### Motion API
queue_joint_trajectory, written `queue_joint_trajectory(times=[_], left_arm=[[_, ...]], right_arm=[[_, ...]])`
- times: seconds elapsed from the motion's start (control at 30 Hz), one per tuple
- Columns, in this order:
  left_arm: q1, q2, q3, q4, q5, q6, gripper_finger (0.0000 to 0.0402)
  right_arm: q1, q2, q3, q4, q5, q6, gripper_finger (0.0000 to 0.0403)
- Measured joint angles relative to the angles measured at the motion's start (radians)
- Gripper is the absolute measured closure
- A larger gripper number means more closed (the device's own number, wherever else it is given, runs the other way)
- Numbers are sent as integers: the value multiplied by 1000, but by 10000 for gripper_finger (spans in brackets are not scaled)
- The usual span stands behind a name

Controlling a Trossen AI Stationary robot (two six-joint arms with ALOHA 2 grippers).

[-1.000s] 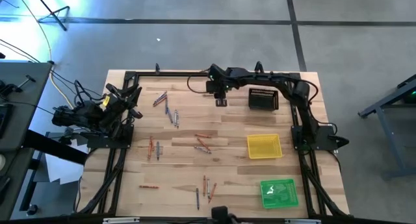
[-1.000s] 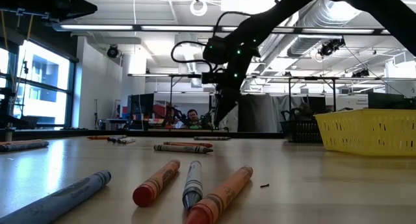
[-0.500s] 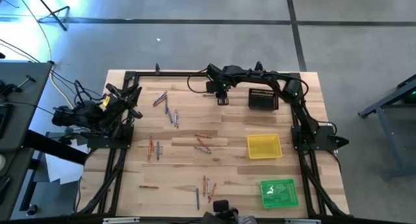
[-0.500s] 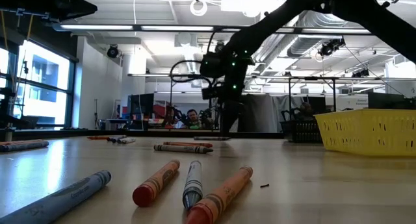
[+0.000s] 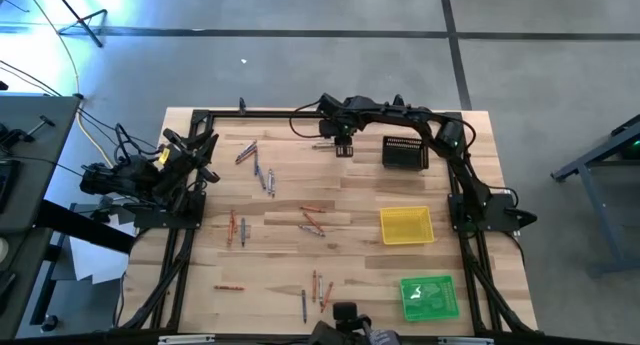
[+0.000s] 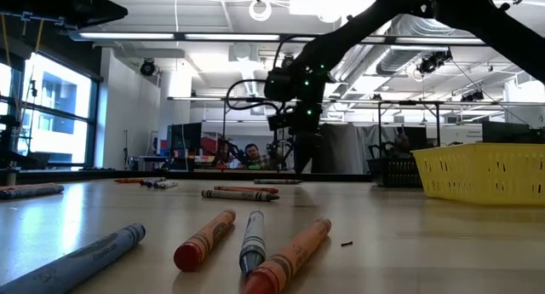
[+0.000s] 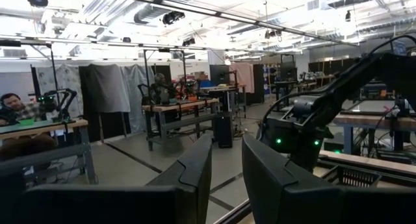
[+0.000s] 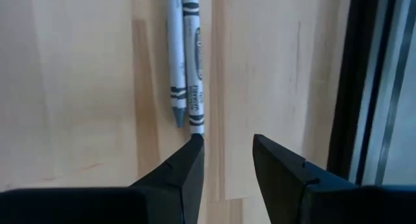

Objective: Sort crayons
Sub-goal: Put the gray crayon into the black basket

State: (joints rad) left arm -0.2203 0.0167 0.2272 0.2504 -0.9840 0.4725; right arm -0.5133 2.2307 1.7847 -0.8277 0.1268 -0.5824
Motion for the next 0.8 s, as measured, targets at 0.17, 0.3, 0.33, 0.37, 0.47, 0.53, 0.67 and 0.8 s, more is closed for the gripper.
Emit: queue_joint_trajectory(times=[0.17, 0.3, 0.33, 0.37, 0.47, 0.53, 0.67, 0.8], left_arm=[[0, 0, 0, 0, 0, 0, 328], [0, 0, 0, 0, 0, -1, 328], [0, 0, 0, 0, 0, -1, 328], [0, 0, 0, 0, 0, -1, 328], [0, 0, 0, 0, 0, -2, 328], [0, 0, 0, 0, 0, -2, 328], [0, 0, 0, 0, 0, -3, 328], [0, 0, 0, 0, 0, -3, 328]], right_arm=[[0, 0, 0, -27, -24, 25, 277], [3, 0, 0, -40, -28, 25, 277], [3, 0, 0, -43, -29, 29, 277], [3, 2, 0, -45, -29, 36, 277], [3, 9, -2, -59, -30, 52, 277], [3, 15, -2, -47, -30, 51, 277], [3, 18, -2, -33, -29, 47, 277], [3, 30, -2, -27, -30, 39, 277]])
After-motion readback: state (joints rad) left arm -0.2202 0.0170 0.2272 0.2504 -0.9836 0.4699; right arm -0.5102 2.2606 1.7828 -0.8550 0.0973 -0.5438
